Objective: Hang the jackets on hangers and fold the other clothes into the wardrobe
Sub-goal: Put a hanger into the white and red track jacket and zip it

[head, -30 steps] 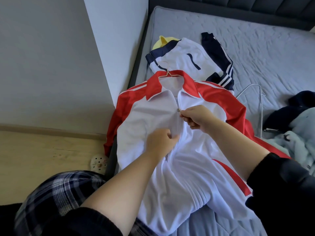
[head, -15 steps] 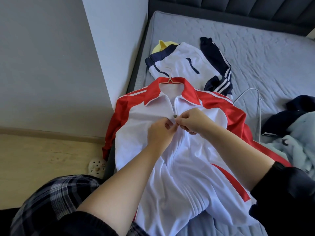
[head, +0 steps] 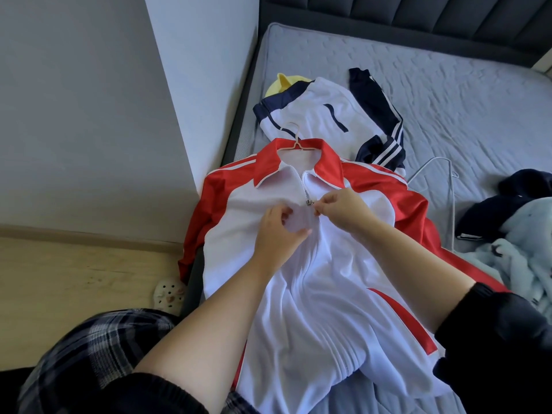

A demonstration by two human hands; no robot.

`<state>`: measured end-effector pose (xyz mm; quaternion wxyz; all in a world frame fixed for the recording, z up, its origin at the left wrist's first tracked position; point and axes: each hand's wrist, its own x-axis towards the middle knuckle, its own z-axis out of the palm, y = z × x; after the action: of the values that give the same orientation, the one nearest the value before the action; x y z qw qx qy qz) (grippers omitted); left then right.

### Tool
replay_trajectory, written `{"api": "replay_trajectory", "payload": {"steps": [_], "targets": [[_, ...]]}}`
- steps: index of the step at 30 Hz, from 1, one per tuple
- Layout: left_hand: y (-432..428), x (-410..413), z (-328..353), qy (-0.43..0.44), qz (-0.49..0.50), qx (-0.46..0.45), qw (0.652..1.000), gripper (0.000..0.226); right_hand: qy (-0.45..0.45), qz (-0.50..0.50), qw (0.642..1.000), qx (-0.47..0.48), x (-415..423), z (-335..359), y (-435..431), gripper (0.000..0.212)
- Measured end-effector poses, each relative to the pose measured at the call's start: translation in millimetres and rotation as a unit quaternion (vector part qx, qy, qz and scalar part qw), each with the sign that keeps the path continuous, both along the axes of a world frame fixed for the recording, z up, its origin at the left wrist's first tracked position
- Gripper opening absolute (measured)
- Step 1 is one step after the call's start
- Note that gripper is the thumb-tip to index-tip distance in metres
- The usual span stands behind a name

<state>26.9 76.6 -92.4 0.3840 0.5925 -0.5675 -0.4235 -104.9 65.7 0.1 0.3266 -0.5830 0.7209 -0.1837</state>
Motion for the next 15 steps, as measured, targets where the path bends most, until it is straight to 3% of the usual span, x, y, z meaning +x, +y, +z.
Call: {"api": "replay_trajectory", "payload": {"steps": [3, 8, 12, 15], "targets": [[1, -1, 1, -0.015, -0.023, 0.001, 1.000, 0.038, -0.035, -0.007, 0.999, -0.005, -2, -4, -3, 0.023], [3, -4, 7, -0.125, -0.034, 0.005, 0.992, 0.017, -0.106, -0.011, 0.994, 0.009, -5, -5, -6, 0.026], [1, -1, 7, -0.148, -0.038, 0.009, 0.988, 0.031, -0.139, -0.034, 0.989, 0.031, -2, -8, -9, 0.024], [0, 4, 1, -0.191, -0.082, 0.016, 0.978, 0.040, -0.100, -0.088, 0.988, 0.084, 4, -12, -23, 0.023]]}}
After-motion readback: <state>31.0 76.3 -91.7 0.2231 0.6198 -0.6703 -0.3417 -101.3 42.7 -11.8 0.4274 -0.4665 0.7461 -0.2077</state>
